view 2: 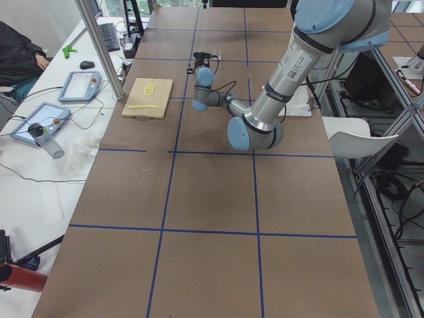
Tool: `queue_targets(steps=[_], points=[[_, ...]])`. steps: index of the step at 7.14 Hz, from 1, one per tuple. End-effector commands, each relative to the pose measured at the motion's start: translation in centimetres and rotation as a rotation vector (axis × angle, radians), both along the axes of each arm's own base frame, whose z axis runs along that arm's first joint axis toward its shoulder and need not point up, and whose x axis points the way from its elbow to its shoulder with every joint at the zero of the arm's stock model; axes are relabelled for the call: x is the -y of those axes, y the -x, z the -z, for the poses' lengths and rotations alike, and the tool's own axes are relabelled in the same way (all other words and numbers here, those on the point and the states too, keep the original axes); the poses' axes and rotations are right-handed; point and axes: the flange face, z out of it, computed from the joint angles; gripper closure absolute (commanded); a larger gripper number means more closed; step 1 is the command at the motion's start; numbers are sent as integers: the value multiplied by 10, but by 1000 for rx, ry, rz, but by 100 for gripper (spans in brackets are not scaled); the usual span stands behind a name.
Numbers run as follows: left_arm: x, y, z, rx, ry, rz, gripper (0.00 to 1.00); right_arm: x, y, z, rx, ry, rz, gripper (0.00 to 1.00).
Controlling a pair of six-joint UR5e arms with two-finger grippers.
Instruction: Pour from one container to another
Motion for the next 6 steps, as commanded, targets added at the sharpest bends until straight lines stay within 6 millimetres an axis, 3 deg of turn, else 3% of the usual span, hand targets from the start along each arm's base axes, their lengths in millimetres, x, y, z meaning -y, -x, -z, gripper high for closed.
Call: queue_targets(steps=[1,3,5,6], points=[[-3,-4,-5,-3,73,-22,100,-1,0,23,24,12,-51,0],[-11,-13,-18,14,82,-33,100,-6,1,34,43,4,-55,0],[-12,-13,-15,11,80,-36,100,-7,1,39,43,-9,-53,0],[-13,-12,-14,7,76,-35,100,-10,8,51,45,-31,-38,0]])
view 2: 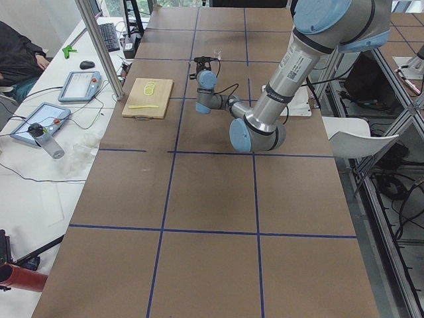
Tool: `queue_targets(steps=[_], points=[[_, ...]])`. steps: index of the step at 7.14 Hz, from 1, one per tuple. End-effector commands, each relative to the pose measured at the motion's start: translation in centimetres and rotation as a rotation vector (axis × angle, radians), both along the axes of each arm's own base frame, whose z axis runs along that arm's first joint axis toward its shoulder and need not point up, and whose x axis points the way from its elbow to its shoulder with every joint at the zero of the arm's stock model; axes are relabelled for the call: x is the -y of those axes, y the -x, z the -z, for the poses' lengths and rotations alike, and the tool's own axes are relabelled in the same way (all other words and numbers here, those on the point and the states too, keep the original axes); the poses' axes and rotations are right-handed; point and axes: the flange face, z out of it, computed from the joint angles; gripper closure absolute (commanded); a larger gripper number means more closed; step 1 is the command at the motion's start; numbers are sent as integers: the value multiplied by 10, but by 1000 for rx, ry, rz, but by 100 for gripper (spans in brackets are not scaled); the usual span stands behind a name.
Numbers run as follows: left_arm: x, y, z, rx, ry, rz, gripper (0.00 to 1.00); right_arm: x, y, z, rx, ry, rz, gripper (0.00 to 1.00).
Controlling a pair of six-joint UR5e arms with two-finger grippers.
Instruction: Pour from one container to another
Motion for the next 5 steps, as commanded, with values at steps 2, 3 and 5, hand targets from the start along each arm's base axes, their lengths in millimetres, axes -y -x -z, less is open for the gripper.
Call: queue_targets(steps=[2,3,5], points=[[-1,1,1,-2,-4,1,100,-20,57,57,35,53,-35,0],[0,1,1,-2,-3,4,100,-34,94,89,25,78,-78,0],[0,1,0,-1,-4,4,100,-67,163,108,61,54,-184,0]])
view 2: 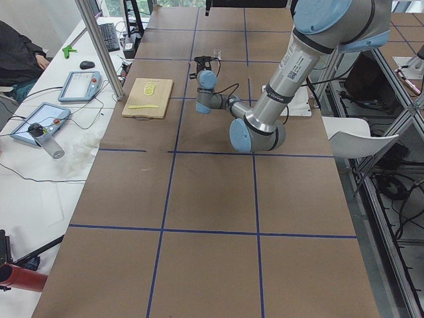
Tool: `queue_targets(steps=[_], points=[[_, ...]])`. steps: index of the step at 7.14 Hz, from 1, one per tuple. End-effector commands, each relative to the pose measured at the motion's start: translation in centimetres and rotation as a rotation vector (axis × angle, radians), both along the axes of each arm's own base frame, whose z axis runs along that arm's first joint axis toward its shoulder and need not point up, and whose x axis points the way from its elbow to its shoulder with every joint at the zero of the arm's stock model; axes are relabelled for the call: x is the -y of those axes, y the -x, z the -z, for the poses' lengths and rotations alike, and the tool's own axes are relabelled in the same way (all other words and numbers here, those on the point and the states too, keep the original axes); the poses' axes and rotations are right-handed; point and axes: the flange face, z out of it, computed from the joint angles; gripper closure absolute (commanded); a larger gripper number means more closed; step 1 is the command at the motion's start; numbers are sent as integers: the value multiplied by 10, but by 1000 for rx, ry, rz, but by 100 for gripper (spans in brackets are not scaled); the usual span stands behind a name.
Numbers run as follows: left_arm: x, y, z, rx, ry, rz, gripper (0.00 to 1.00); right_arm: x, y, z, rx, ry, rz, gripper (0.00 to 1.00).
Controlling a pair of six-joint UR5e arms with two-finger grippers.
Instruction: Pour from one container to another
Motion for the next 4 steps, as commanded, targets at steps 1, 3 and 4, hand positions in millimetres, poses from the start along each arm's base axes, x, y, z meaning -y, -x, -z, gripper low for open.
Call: queue_targets(steps=[1,3,4], points=[[1,0,0,-2,2,11,100,-54,55,-12,46,-95,-111,0],[1,1,-8,8,8,13,100,-86,82,-24,68,-162,-209,0],[1,1,-8,8,10,14,100,-100,117,-23,39,-201,-291,0]])
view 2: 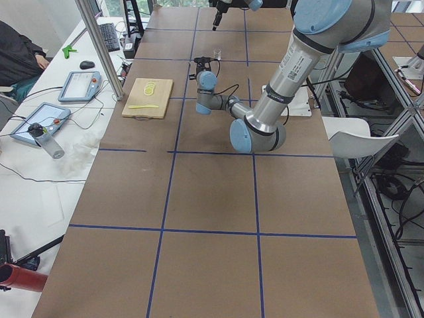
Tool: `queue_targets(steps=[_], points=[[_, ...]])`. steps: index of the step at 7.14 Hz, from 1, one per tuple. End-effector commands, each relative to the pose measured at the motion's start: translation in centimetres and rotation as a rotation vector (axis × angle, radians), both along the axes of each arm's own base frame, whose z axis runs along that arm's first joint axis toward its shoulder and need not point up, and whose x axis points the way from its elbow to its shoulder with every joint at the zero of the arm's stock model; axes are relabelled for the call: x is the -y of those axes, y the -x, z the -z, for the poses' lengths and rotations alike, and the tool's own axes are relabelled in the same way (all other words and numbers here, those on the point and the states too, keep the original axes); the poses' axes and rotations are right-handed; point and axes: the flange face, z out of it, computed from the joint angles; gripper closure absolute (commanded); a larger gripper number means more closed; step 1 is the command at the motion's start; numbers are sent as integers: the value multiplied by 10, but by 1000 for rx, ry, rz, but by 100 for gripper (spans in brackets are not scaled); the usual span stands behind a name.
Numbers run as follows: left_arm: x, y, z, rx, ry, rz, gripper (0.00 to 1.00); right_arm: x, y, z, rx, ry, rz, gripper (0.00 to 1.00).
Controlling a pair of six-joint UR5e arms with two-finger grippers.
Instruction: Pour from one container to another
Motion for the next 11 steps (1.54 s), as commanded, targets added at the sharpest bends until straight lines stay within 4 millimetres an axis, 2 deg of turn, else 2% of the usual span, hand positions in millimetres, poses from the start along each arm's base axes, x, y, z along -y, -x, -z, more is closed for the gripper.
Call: queue_targets(steps=[1,3,4,5,6,8,9,10,11], points=[[0,0,-3,4,2,2,100,-40,68,0,-34,-109,-166,0],[0,1,-4,3,1,2,100,-74,103,-4,-60,-224,-302,0],[0,1,-4,3,1,2,100,-82,114,-18,-96,-290,-363,0],[0,1,-4,2,2,3,100,-90,129,-42,-134,-359,-414,0],[1,1,-5,2,5,16,100,-98,140,-54,-142,-421,-452,0],[-3,7,-9,-2,3,18,100,-100,152,-60,-152,-460,-481,0],[-3,8,-10,-2,3,18,100,-97,175,-62,-150,-473,-498,0],[-3,8,-9,-3,2,18,100,-94,195,-74,-167,-478,-499,0],[-3,8,-12,0,5,18,100,-93,196,-81,-185,-482,-497,0]])
